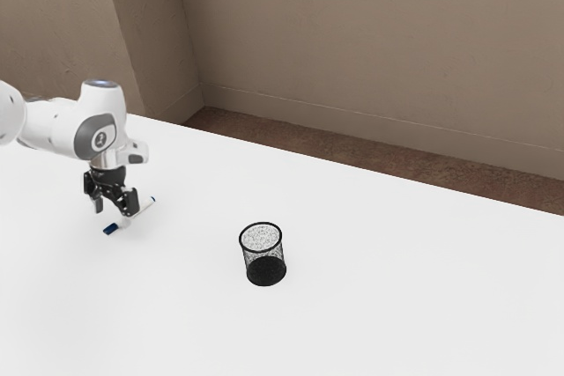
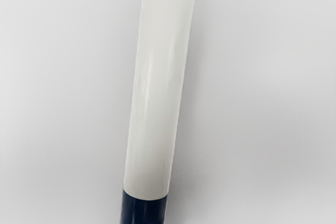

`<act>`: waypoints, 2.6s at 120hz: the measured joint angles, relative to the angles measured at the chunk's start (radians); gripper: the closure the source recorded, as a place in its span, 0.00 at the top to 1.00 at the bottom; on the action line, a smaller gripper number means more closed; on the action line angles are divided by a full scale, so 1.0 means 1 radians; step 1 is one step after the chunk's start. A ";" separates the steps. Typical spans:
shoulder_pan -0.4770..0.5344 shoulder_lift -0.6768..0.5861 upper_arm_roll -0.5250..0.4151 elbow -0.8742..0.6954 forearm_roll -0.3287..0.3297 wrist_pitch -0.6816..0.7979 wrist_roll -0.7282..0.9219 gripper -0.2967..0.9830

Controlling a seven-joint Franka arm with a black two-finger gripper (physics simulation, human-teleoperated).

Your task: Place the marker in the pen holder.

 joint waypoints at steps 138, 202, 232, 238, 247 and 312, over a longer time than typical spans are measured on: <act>0.010 0.080 0.008 0.072 -0.073 -0.141 0.237 0.49; 0.008 0.083 0.011 0.090 -0.064 -0.110 0.259 0.48; 0.003 0.112 0.008 0.133 -0.055 -0.109 0.263 0.49; 0.002 0.116 0.008 0.138 -0.055 -0.112 0.264 0.49; 0.002 0.118 0.008 0.141 -0.059 -0.114 0.264 0.47; 0.003 0.118 0.012 0.142 -0.095 -0.131 0.255 0.24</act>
